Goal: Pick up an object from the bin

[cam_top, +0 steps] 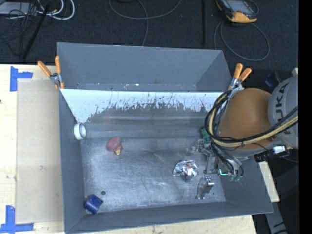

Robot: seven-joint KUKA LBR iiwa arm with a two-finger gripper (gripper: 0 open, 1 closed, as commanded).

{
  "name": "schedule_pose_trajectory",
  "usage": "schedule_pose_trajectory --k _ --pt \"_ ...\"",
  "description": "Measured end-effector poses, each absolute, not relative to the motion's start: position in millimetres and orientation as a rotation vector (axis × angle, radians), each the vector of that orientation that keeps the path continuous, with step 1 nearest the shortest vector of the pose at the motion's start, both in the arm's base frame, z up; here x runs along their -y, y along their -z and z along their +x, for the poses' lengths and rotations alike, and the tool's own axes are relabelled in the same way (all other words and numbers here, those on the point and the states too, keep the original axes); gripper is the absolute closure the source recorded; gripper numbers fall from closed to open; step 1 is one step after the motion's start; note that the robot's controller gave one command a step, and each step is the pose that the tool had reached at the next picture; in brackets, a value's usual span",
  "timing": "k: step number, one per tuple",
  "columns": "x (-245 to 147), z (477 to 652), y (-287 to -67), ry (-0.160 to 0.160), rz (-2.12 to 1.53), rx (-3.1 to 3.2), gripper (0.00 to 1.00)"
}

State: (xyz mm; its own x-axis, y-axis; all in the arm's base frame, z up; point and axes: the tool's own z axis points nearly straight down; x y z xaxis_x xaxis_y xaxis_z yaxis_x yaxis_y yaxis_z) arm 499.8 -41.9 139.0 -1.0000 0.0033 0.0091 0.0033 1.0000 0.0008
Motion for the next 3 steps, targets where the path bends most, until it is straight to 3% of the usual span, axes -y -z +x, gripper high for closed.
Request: schedule_pose_trajectory --k 1,2,3 --pt "45.0 506.2 -71.4 0.002 -0.222 3.137 0.00" --pt "45.2 509.4 -76.0 0.000 -0.216 3.147 1.00" --pt "44.7 505.6 -72.8 0.000 -0.212 3.134 0.00"
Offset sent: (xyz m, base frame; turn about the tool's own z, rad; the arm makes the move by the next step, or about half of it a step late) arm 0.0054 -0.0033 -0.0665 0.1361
